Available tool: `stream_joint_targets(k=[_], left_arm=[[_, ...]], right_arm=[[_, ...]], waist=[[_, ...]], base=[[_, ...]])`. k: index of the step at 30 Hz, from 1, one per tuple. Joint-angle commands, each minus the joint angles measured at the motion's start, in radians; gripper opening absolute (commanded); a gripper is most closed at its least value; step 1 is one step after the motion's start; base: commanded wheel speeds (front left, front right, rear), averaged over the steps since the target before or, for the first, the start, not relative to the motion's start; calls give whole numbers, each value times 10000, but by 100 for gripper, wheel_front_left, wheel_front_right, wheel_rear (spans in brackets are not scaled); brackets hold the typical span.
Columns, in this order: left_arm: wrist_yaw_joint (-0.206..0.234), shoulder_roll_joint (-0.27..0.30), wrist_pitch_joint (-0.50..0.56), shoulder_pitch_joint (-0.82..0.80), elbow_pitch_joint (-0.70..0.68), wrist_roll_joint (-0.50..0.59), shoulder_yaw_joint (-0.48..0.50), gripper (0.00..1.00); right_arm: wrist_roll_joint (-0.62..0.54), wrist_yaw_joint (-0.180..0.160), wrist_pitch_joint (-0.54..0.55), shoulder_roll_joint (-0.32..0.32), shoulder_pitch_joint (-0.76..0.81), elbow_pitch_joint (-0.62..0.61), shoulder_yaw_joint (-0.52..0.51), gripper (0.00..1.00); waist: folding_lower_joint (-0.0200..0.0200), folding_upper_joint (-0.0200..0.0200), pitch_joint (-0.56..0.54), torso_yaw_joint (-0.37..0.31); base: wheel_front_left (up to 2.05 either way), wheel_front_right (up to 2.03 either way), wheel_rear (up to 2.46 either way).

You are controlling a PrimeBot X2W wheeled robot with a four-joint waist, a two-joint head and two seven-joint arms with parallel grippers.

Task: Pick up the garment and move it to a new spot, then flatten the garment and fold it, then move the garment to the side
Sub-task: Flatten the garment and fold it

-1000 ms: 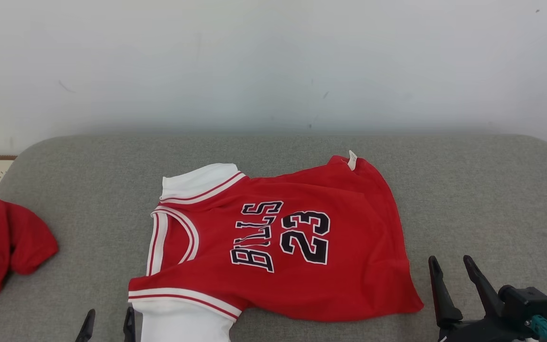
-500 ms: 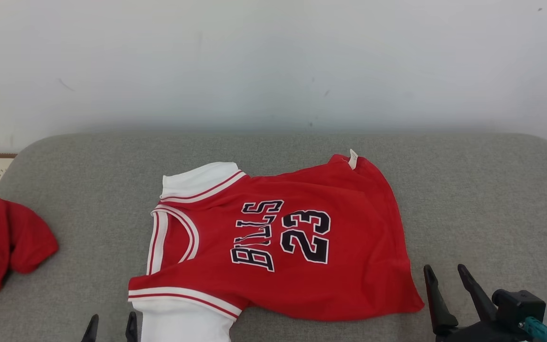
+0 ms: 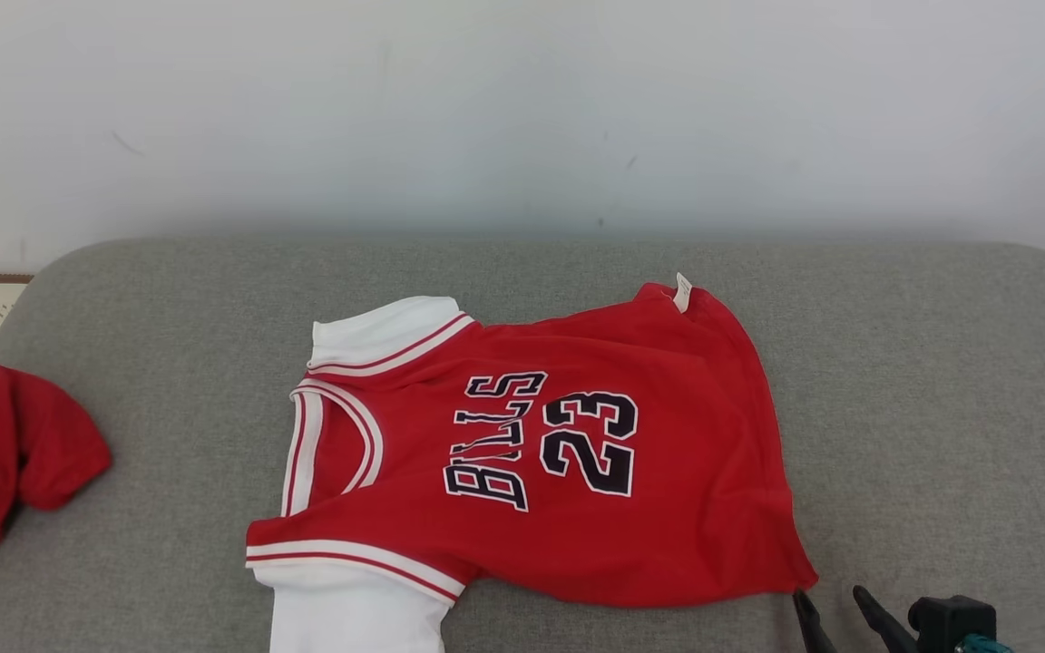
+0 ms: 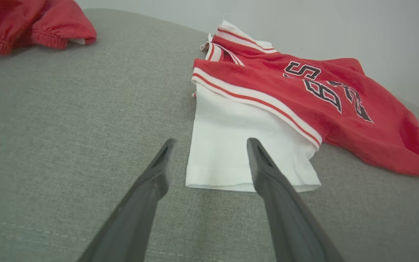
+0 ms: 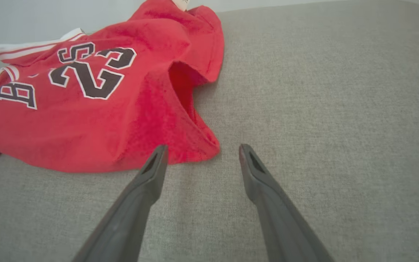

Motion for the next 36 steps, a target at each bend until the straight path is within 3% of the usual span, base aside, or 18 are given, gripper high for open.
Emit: stream_joint_targets(k=[1, 10, 28, 29, 30, 31, 34, 36], left_arm=[[-24, -14, -55, -116, 204, -164, -5, 100], [-402, -97, -131, -848, 1762, -400, -64, 100], [-813, -210, -137, -1911, 3623, -342, 50, 100], [-814, -216, -137, -1968, 3714, -385, 41, 24], [-849, -215, -137, -2028, 3779, -419, 26, 0], [-878, -221, -137, -2074, 3850, -418, 6, 0], [-915, -226, -137, -2181, 4081, -436, -64, 0], [-956, -229, -137, -2243, 4201, -447, -110, 0]], right_arm=[[-23, -6, 7, -101, -117, 201, 146, 100], [138, -6, -507, -102, -1144, 1818, 740, 100], [-39, -6, -974, -11, -2291, 3275, 1249, 100], [-41, -6, -993, 6, -2331, 3348, 1259, 100], [-13, -6, -985, 25, -2365, 3433, 1255, 100], [3, -6, -1004, 30, -2408, 3508, 1254, 84], [-12, -6, -1096, 127, -2537, 3793, 1234, 0], [-45, -6, -1191, 222, -2634, 3951, 1279, 0]], waist=[[0, -2, 36, -15], [0, -2, 180, -72], [0, -2, 521, -189], [0, -2, 529, -189], [0, -2, 535, -184], [0, -2, 538, -173], [0, -2, 529, -145], [0, -2, 519, -126]], base=[[0, 0, 0], [0, 0, 0], [0, 0, 0], [0, 0, 0], [0, 0, 0], [0, 0, 0], [0, 0, 0], [0, 0, 0]])
